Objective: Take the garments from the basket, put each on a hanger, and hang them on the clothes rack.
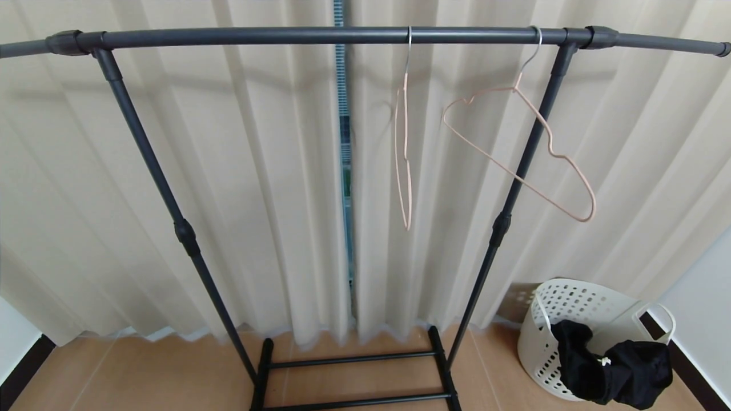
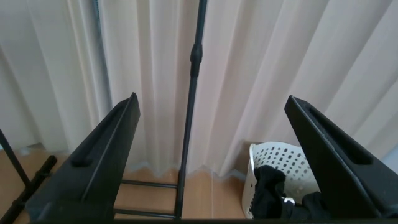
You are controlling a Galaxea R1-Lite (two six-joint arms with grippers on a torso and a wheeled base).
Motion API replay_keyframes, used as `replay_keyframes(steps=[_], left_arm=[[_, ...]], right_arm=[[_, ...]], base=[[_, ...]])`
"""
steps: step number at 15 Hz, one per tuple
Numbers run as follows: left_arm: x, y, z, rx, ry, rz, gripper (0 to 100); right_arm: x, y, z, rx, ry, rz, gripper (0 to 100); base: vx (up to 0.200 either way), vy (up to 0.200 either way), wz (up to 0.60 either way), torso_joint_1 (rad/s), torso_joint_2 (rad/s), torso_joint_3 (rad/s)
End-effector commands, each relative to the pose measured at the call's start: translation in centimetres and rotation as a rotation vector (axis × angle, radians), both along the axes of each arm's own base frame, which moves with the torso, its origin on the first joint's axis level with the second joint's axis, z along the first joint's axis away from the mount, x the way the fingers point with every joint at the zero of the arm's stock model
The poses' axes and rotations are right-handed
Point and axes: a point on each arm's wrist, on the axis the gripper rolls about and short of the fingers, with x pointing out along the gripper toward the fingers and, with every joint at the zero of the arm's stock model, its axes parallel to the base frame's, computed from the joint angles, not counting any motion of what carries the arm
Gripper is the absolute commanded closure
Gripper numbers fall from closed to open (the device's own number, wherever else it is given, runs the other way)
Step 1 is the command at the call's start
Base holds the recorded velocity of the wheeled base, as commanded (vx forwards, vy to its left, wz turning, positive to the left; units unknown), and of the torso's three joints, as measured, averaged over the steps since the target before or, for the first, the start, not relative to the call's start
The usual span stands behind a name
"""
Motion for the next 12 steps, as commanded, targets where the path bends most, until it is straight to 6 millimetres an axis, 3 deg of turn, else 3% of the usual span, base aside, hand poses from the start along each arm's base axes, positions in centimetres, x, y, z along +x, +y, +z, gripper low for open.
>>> replay_keyframes(steps=[1,12], left_arm=[[0.0,0.0,0.0,0.0,0.0,0.0,0],[0.0,0.0,0.0,0.003,0.0,0.0,0]], right_arm=[[0.01,0.0,0.0,0.0,0.0,-0.001,0],[0.01,0.0,0.0,0.0,0.0,0.001,0]], base=[[0.0,0.0,0.0,-0.188,0.51,0.325],[0.0,0.0,0.0,-0.147,0.49,0.339]])
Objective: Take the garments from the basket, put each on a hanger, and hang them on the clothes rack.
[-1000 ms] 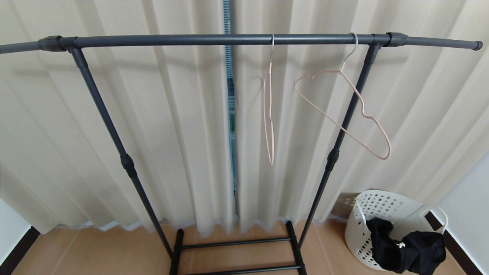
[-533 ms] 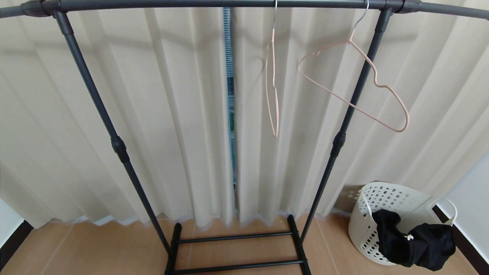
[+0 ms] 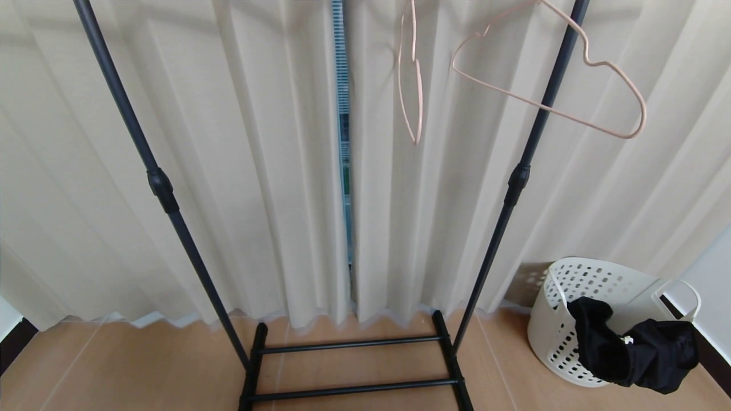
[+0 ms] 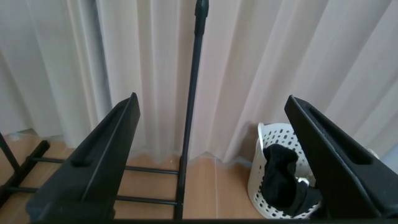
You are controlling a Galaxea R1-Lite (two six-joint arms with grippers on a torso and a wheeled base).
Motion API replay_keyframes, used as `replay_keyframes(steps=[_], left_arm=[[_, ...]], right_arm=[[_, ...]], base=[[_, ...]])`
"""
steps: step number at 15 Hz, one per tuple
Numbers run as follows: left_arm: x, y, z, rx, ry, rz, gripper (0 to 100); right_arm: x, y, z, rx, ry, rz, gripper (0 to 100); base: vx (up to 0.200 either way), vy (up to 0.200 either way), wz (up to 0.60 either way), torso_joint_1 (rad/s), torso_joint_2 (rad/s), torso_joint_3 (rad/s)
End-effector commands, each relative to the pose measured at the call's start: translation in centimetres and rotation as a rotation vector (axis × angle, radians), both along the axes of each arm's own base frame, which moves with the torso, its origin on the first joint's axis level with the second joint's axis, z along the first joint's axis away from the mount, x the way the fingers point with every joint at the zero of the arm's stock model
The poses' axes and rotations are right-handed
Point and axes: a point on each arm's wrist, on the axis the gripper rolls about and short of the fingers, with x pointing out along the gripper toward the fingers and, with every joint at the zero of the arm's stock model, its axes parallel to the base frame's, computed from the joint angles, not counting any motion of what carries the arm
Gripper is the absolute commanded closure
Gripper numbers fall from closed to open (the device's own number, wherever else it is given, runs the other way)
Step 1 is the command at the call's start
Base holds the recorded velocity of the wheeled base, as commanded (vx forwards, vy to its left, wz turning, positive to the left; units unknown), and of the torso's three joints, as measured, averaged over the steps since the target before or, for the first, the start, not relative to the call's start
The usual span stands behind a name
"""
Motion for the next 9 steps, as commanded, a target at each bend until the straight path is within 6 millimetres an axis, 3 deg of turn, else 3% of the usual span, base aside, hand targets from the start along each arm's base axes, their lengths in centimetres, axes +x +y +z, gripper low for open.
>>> replay_keyframes(steps=[1,5,9], left_arm=[[0.0,0.0,0.01,0.0,-0.001,0.0,0],[0.0,0.0,0.01,0.0,-0.001,0.0,0],[0.0,0.0,0.01,0.0,-0.001,0.0,0]], right_arm=[[0.0,0.0,0.02,-0.001,-0.001,0.0,0],[0.0,0.0,0.02,-0.002,-0.001,0.003,0],[0.0,0.0,0.02,-0.004,-0.001,0.003,0]], base=[[0.0,0.0,0.0,-0.105,0.47,0.344],[0.0,0.0,0.0,-0.058,0.43,0.358],[0.0,0.0,0.0,-0.015,0.1,0.086]])
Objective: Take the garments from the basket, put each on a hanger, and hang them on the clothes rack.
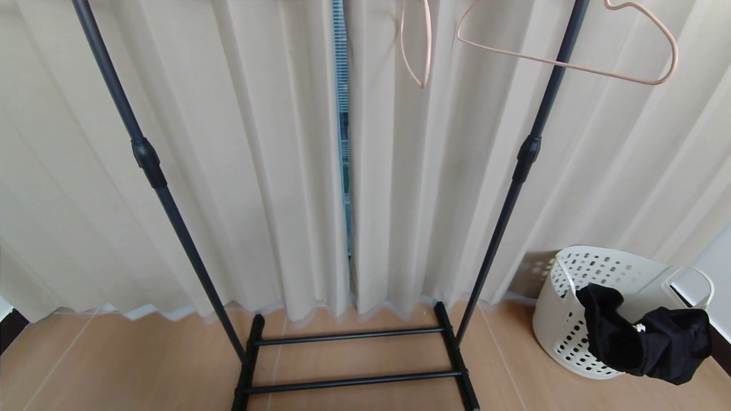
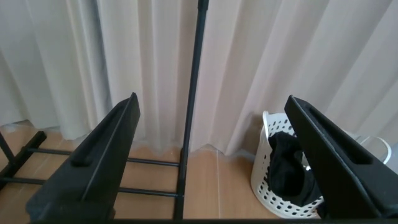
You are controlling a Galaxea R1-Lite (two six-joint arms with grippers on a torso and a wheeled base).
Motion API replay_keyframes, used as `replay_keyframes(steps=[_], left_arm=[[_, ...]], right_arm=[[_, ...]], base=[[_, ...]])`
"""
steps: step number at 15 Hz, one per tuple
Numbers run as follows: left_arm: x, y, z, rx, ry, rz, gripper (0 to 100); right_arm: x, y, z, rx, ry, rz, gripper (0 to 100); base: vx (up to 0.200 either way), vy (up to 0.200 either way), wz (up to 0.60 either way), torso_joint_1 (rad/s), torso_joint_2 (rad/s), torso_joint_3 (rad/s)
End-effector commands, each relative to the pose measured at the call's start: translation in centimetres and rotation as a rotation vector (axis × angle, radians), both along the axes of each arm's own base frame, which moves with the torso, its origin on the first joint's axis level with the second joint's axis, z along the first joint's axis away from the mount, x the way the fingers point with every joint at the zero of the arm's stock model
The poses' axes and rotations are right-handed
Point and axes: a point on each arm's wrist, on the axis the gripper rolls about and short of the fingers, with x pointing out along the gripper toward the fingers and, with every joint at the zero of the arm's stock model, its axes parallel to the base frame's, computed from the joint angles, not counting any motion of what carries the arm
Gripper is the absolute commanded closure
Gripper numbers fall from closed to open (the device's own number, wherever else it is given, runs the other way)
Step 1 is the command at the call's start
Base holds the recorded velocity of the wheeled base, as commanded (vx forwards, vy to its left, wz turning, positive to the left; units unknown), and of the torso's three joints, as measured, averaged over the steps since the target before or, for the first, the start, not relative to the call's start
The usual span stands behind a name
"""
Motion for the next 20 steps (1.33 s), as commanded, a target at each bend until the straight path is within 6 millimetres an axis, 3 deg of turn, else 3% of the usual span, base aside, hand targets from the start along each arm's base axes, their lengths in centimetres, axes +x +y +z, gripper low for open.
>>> replay_keyframes(steps=[1,5,20], left_arm=[[0.0,0.0,0.0,0.0,0.0,0.0,0],[0.0,0.0,0.0,0.0,0.0,0.0,0],[0.0,0.0,-0.01,-0.002,0.001,0.0,0]], right_arm=[[0.01,0.0,0.0,-0.001,0.001,0.001,0],[0.01,0.0,0.0,0.001,0.001,0.001,0],[0.01,0.0,0.0,0.001,0.001,0.001,0]], base=[[0.0,0.0,-0.6,0.002,0.02,0.017],[0.0,0.0,-0.6,0.0,0.01,0.007],[0.0,-0.2,0.0,0.002,0.0,0.0]])
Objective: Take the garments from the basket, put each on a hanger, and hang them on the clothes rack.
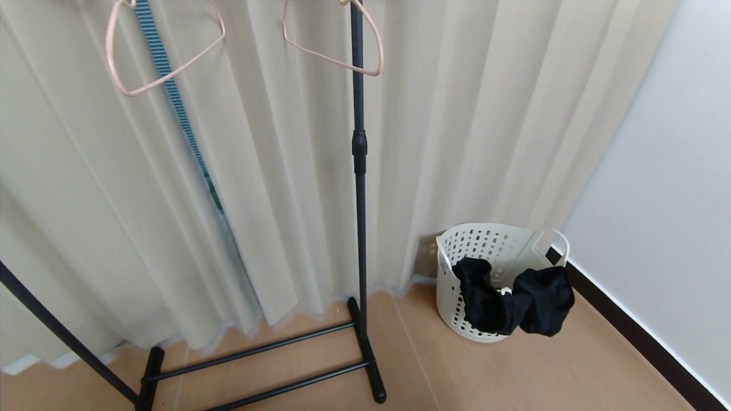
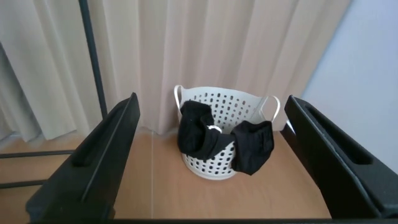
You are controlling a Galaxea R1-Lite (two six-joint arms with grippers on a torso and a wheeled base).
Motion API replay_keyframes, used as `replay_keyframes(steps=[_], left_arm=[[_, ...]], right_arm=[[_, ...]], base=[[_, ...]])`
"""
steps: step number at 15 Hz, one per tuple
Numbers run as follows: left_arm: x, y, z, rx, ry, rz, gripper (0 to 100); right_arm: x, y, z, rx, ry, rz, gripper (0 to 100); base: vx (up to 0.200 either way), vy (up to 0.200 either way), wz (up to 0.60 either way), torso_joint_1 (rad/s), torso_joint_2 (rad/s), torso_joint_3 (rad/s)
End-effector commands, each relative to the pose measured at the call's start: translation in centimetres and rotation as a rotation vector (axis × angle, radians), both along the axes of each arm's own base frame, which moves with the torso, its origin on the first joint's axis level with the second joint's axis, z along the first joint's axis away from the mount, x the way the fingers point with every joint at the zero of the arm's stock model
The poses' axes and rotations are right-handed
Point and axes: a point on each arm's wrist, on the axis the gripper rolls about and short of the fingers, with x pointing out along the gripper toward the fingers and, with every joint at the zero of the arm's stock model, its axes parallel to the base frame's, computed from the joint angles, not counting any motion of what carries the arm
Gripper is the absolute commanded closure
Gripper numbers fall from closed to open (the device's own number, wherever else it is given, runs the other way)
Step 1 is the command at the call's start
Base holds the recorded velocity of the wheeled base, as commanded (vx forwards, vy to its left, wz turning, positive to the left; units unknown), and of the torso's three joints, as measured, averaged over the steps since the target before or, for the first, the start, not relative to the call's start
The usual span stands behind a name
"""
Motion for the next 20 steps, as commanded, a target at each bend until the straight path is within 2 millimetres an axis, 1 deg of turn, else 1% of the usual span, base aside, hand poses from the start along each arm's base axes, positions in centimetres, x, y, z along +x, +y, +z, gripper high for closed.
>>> replay_keyframes(steps=[1,9,11,15,20], left_arm=[[0.0,0.0,0.0,0.0,0.0,0.0,0],[0.0,0.0,0.0,-0.001,-0.001,0.0,0],[-0.01,0.0,0.05,-0.001,-0.002,0.0,0],[0.0,0.0,0.0,-0.001,-0.001,0.0,0],[0.0,0.0,0.0,-0.001,-0.001,0.0,0]], right_arm=[[0.01,0.0,0.01,0.0,0.0,-0.001,0],[0.01,0.0,0.01,0.0,0.0,0.001,0],[0.01,0.0,0.01,0.001,0.0,-0.001,0],[0.01,0.0,0.01,0.001,0.0,-0.001,0],[0.01,0.0,0.01,0.001,0.0,-0.002,0]], base=[[0.0,-0.2,0.0,0.002,0.0,-0.002],[0.0,-0.2,0.0,0.002,0.0,0.004],[0.2,-0.2,0.0,0.0,0.0,-0.002],[0.2,0.0,0.0,-0.001,0.0,0.005],[0.0,0.0,0.0,0.0,0.0,0.0]])
